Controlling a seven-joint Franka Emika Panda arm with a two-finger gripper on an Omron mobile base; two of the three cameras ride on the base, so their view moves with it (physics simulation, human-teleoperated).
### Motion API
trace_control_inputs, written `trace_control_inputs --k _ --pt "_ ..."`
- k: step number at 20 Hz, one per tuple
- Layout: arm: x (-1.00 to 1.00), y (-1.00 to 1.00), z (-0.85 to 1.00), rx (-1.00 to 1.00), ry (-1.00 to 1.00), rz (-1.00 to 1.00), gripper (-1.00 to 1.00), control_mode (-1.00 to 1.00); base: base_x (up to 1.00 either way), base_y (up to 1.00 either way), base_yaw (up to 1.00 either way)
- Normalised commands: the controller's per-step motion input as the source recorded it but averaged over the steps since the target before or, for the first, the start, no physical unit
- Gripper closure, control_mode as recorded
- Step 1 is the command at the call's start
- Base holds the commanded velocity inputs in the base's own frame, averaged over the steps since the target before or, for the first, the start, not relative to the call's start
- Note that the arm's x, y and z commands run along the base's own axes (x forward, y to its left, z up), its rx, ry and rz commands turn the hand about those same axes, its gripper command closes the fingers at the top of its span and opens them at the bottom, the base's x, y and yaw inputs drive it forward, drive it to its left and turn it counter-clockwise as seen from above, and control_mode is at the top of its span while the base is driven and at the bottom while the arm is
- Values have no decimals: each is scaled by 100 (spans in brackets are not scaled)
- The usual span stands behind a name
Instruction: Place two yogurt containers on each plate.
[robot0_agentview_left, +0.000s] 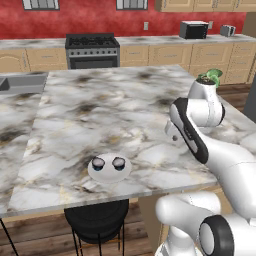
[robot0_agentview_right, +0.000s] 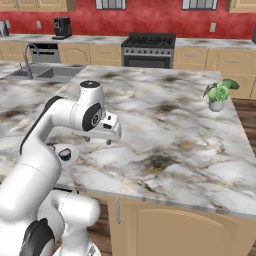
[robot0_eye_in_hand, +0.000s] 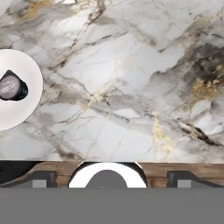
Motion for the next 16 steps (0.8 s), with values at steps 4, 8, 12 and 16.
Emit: trace_control_inputs --k 4,8,12,16 --pt "-6 0 0 0 0 0 -100 100 -23 0 0" --pt "0 0 0 0 0 0 -100 100 -89 0 -1" --pt "0 0 0 0 0 0 -100 100 -95 46 -1" --pt "0 0 0 0 0 0 -100 100 -24 100 0"
